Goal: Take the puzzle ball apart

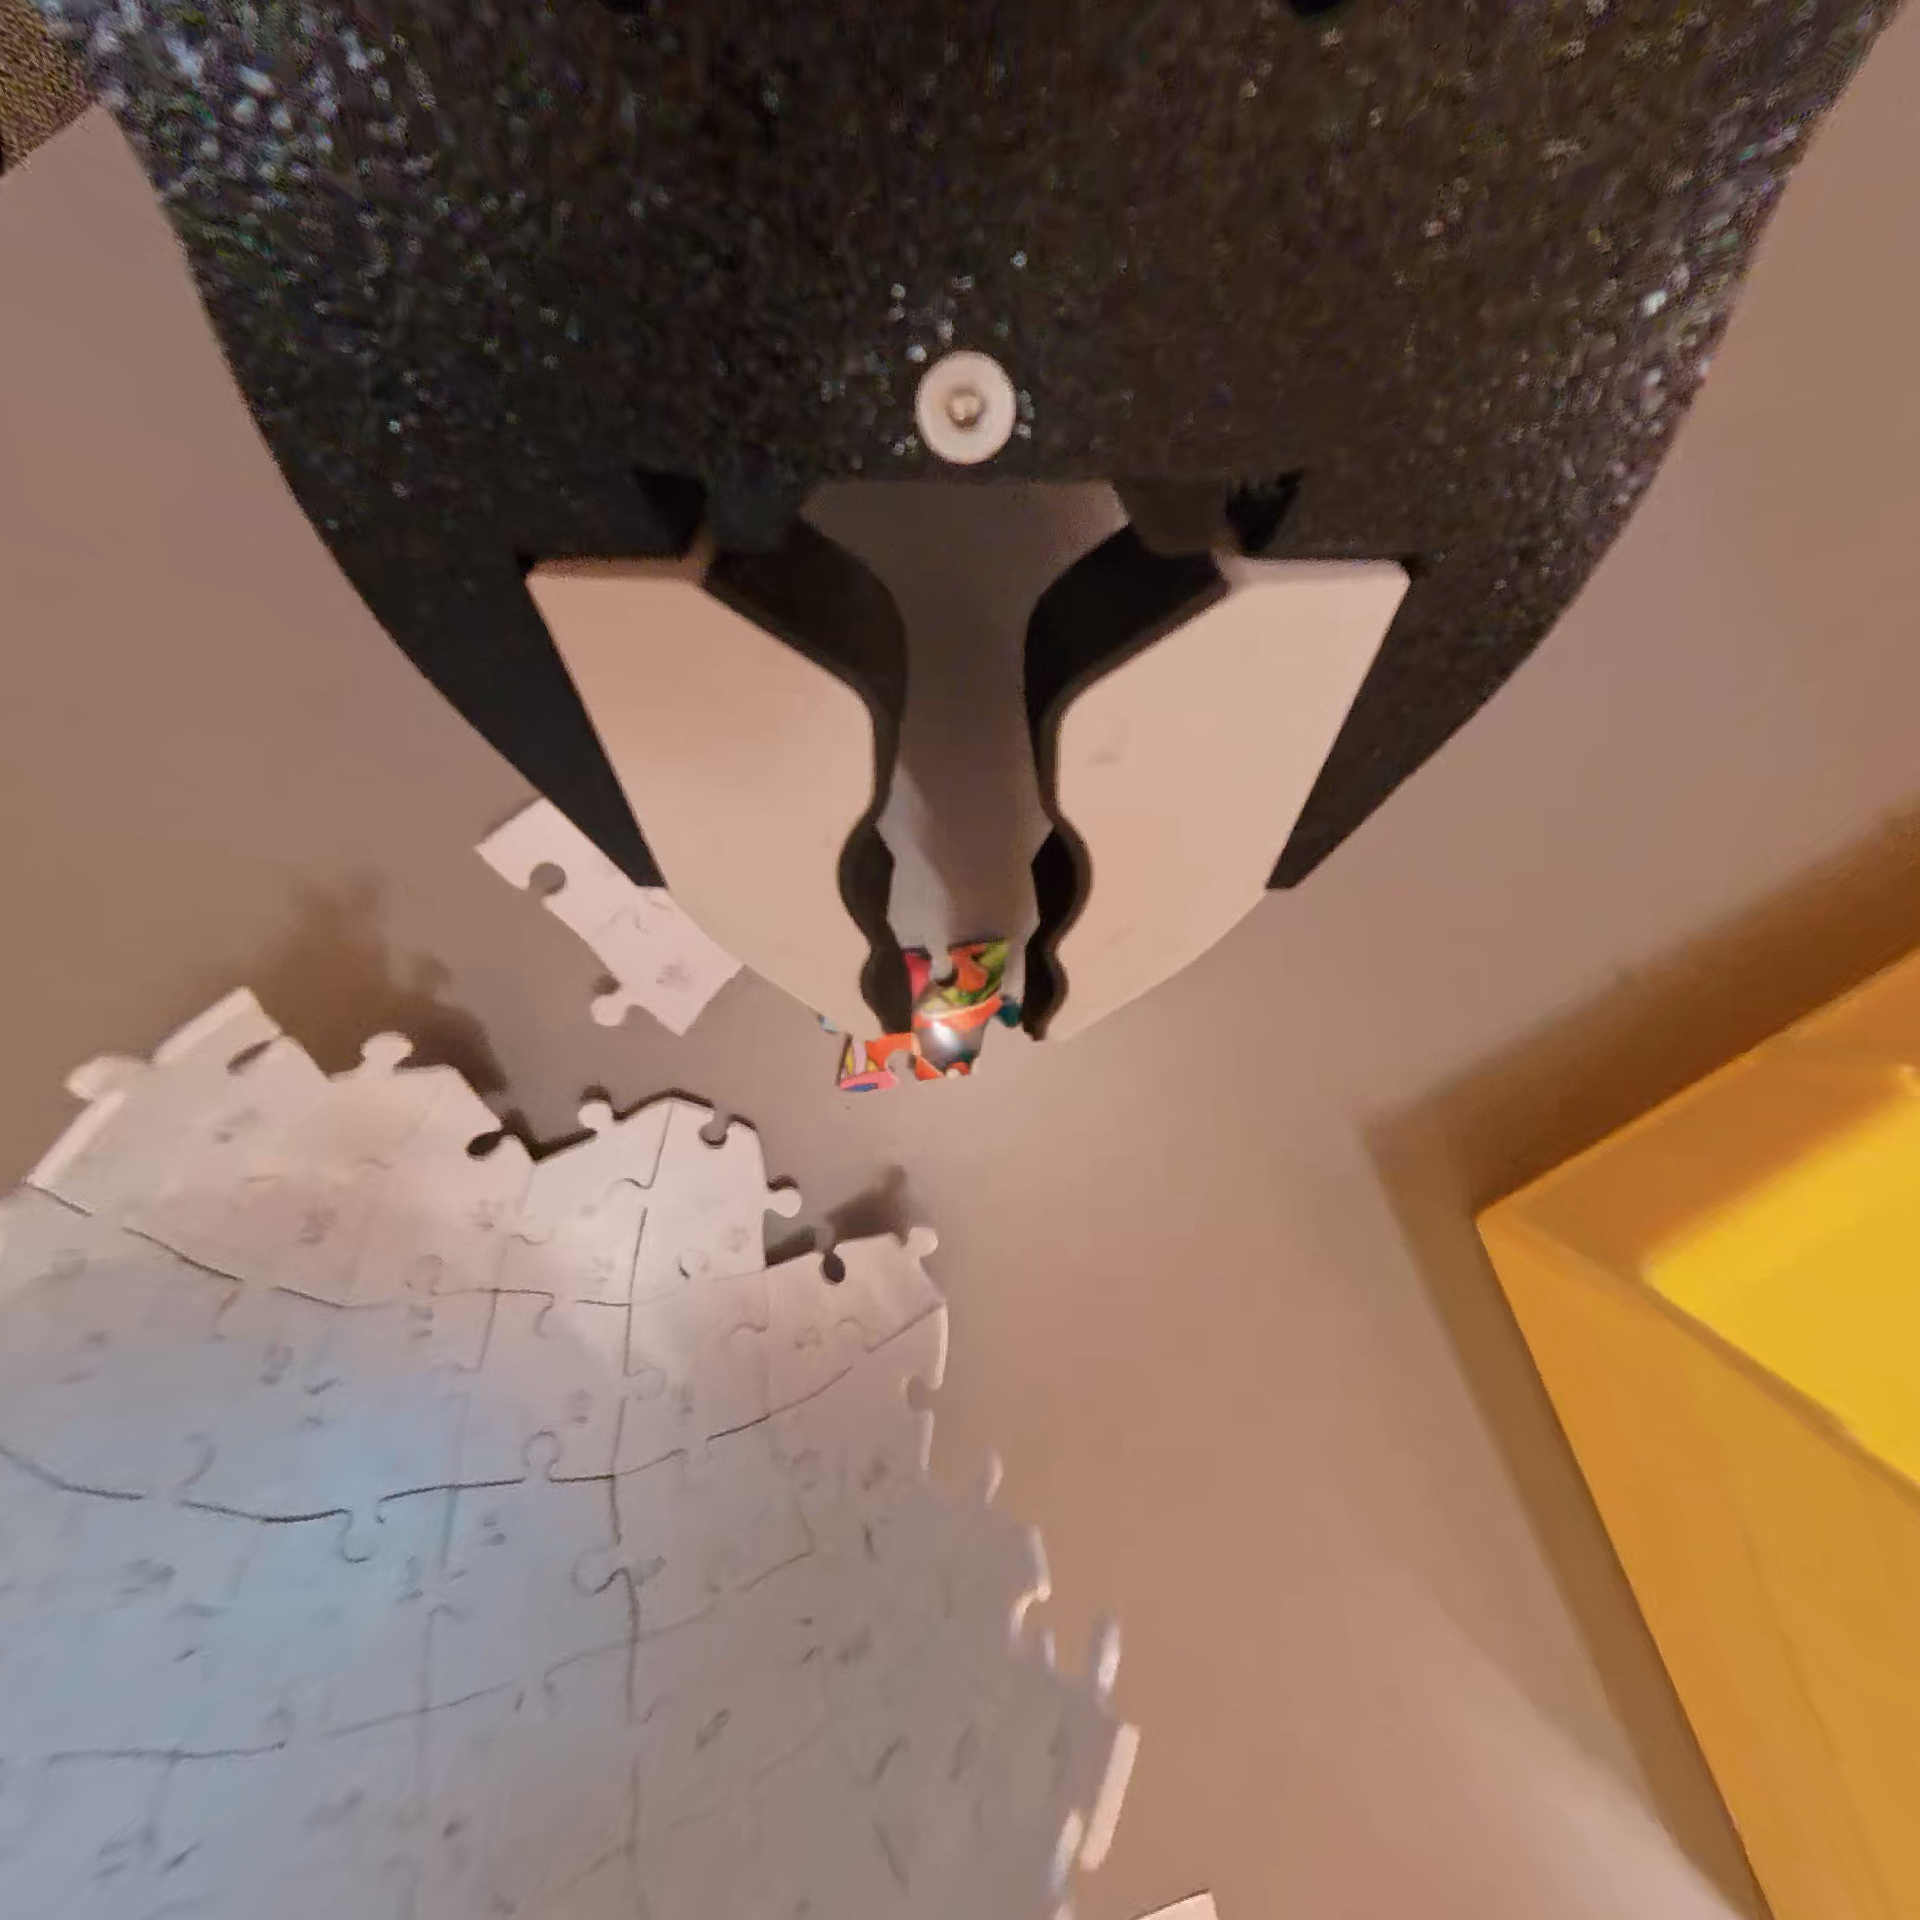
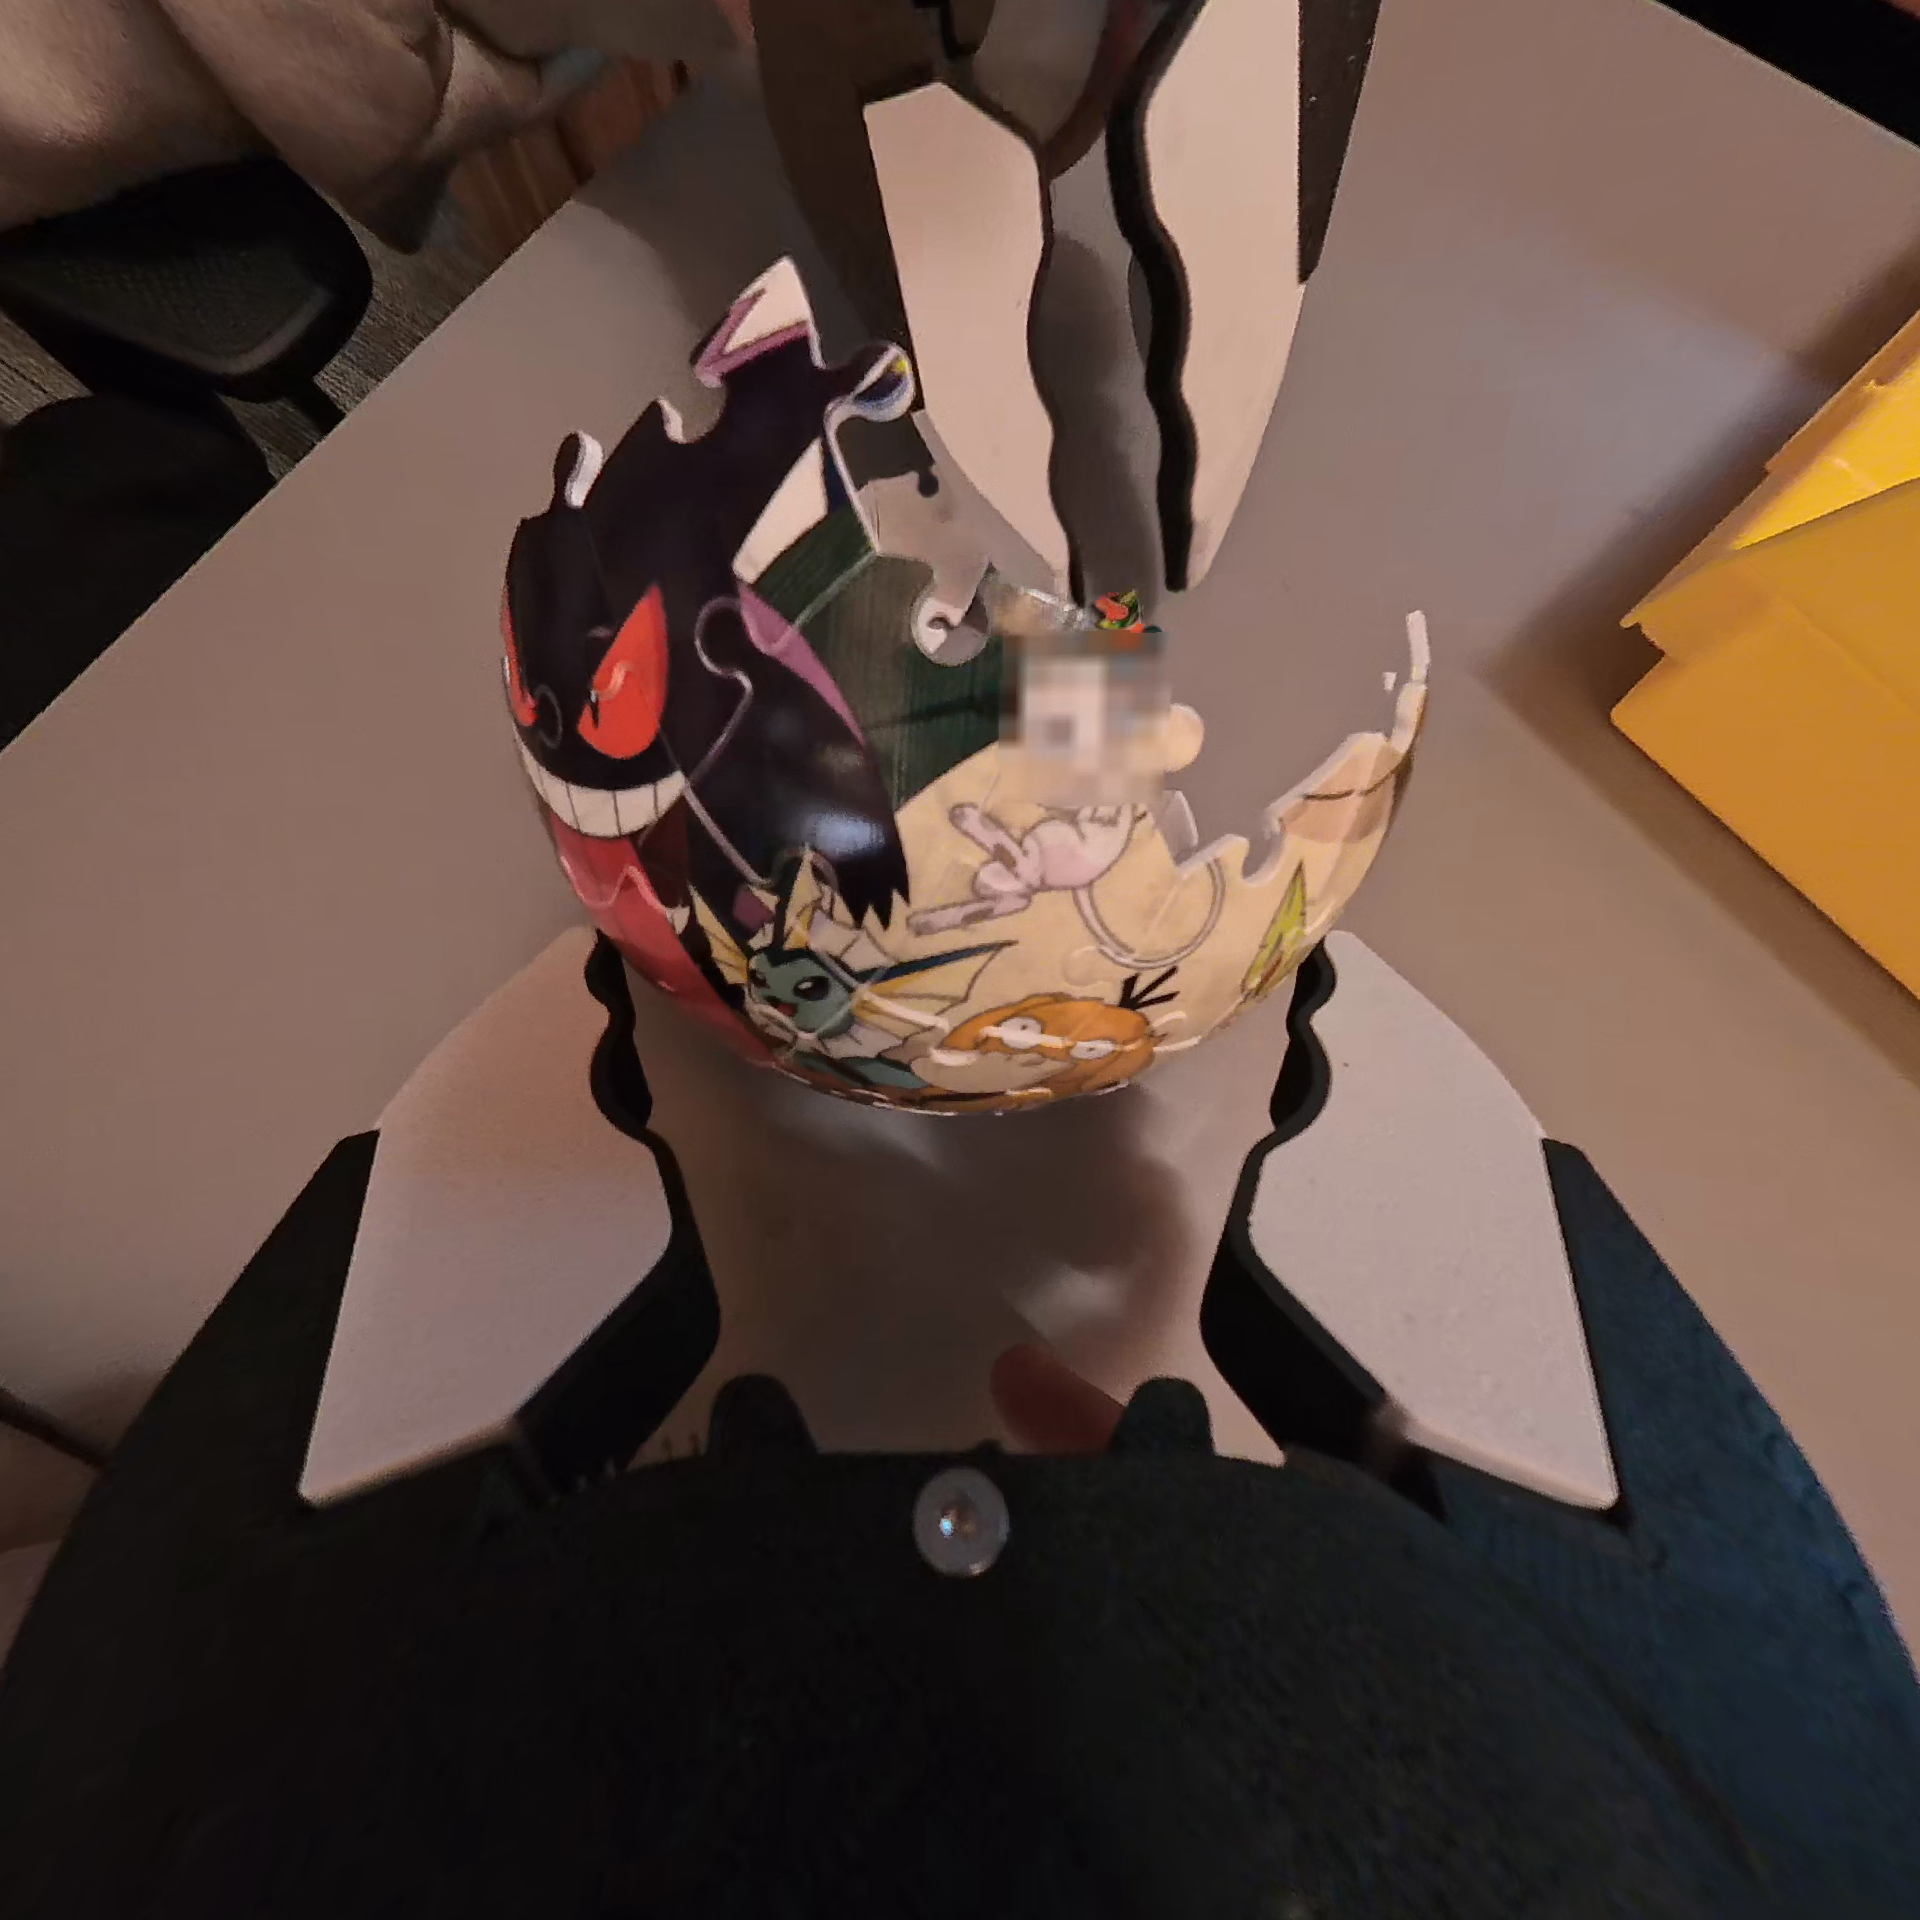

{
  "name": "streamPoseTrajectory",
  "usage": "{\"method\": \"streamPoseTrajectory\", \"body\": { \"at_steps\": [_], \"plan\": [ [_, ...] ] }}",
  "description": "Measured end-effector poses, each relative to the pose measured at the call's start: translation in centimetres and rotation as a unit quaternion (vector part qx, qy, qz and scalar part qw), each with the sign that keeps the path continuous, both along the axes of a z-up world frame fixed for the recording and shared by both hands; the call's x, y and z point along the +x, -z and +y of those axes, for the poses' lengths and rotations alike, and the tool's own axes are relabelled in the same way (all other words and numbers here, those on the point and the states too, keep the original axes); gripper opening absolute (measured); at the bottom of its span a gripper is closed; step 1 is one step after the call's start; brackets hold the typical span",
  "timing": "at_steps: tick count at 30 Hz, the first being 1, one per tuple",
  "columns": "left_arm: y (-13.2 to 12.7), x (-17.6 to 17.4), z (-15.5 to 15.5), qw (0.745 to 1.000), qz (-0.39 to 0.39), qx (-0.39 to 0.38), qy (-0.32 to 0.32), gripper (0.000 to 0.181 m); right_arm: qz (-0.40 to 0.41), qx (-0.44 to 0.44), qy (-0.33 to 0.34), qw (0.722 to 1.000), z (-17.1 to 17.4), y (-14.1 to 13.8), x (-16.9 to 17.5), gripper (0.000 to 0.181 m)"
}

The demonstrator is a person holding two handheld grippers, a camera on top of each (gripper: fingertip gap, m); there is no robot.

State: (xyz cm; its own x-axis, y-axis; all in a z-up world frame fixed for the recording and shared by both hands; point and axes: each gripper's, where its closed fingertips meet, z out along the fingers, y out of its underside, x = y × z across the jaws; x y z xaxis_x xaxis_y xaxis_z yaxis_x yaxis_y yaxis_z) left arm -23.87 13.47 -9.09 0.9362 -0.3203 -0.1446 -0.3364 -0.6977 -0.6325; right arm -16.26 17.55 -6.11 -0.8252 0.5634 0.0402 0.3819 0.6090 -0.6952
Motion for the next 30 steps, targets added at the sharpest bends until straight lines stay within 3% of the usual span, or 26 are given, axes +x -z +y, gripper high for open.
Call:
{"method": "streamPoseTrajectory", "body": {
  "at_steps": [12, 17, 22, 24, 26, 30],
  "plan": [
    [0.6, -0.4, -1.0, 1.000, 0.004, -0.015, 0.025, 0.031, -0.001, 0.000, 0.001, 1.000, 0.1, 0.0, 0.0, 0.119],
    [0.8, -2.2, -0.7, 0.996, 0.080, 0.010, 0.030, 0.030, 0.001, 0.002, 0.000, 1.000, 0.1, -0.1, 0.1, 0.119],
    [1.3, -1.1, -0.8, 0.999, 0.022, 0.006, 0.036, 0.015, 0.000, 0.001, -0.002, 1.000, -0.1, 0.0, 0.0, 0.119],
    [1.3, -0.4, -1.2, 0.998, 0.022, -0.003, 0.058, 0.014, 0.000, 0.001, -0.003, 1.000, -0.1, 0.1, 0.0, 0.118],
    [1.0, 0.3, -1.5, 0.995, 0.025, -0.006, 0.093, 0.031, 0.000, -0.002, -0.004, 1.000, -0.2, 0.0, 0.0, 0.117],
    [-0.3, -0.3, -0.4, 0.986, 0.043, -0.005, 0.164, 0.036, -0.002, 0.000, -0.004, 1.000, -0.2, 0.2, 0.0, 0.117]
  ]
}}
